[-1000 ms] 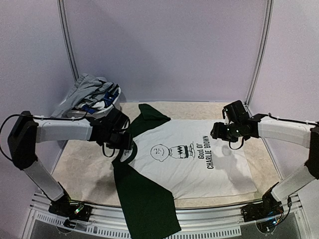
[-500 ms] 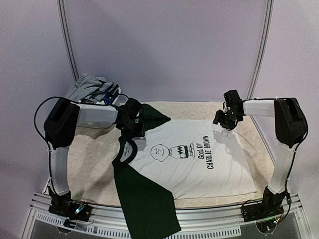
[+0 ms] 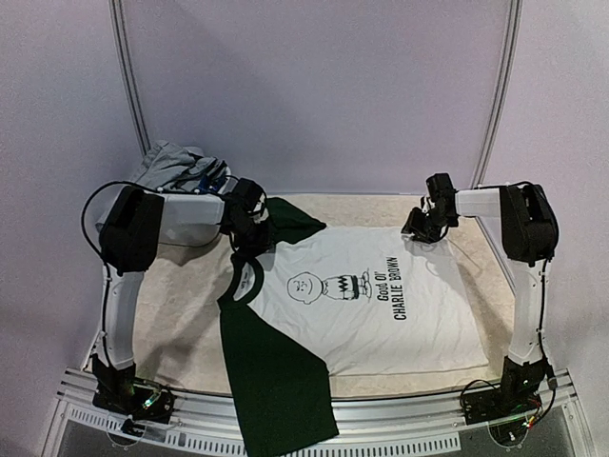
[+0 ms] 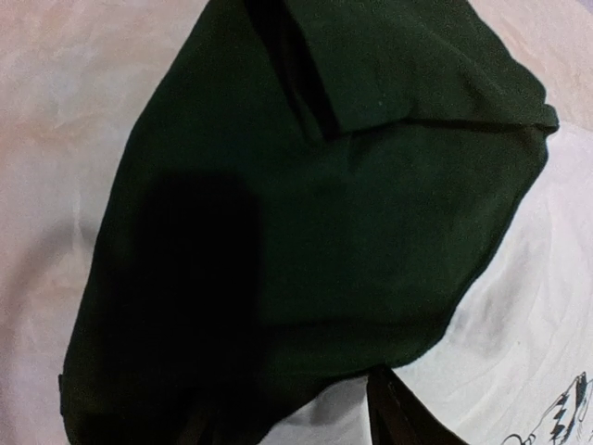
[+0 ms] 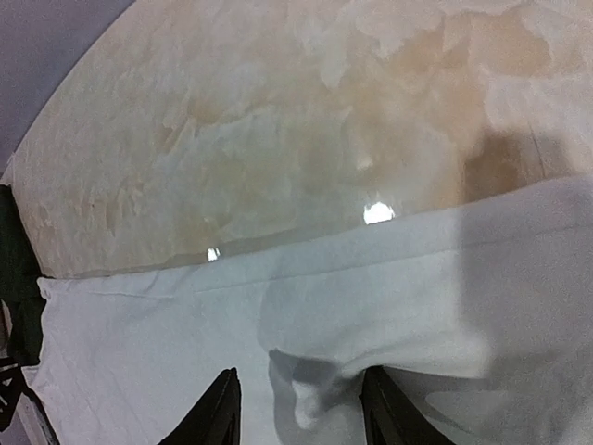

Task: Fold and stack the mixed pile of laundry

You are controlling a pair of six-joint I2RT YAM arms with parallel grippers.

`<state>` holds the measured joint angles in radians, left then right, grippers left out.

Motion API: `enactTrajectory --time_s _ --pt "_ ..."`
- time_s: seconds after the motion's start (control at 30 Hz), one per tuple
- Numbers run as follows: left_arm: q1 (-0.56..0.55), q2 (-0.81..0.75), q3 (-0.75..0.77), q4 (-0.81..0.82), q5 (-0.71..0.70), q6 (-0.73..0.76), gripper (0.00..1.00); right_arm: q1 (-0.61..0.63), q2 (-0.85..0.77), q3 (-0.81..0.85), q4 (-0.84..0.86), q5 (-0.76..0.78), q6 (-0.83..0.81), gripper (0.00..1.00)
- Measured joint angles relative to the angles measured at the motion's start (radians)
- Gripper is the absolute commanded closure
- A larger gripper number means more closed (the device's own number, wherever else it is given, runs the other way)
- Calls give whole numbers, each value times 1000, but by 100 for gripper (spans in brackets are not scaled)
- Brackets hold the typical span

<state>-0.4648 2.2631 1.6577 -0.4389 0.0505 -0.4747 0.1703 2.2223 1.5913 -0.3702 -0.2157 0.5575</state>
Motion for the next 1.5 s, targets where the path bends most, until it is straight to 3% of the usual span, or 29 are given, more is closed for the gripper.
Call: enactTrajectory --time_s 0.5,0.77,0.97,1.27,1.4,1.5 --pt "80 133 214 -31 69 -8 47 -48 235 377 -73 -60 30 58" --pt "104 190 307 -38 85 -13 48 -56 296 480 -76 -61 65 59" --pt "106 153 263 -39 93 -12 46 -62 288 475 -75 -80 61 54" --pt "80 -135 172 -84 41 4 41 -43 15 343 -71 -138 12 39" --pt "22 -330 62 -79 -30 19 40 -22 -218 170 -26 -135 5 34" --pt "-55 -507 -124 -71 -98 18 36 -5 -395 -35 44 -136 15 27"
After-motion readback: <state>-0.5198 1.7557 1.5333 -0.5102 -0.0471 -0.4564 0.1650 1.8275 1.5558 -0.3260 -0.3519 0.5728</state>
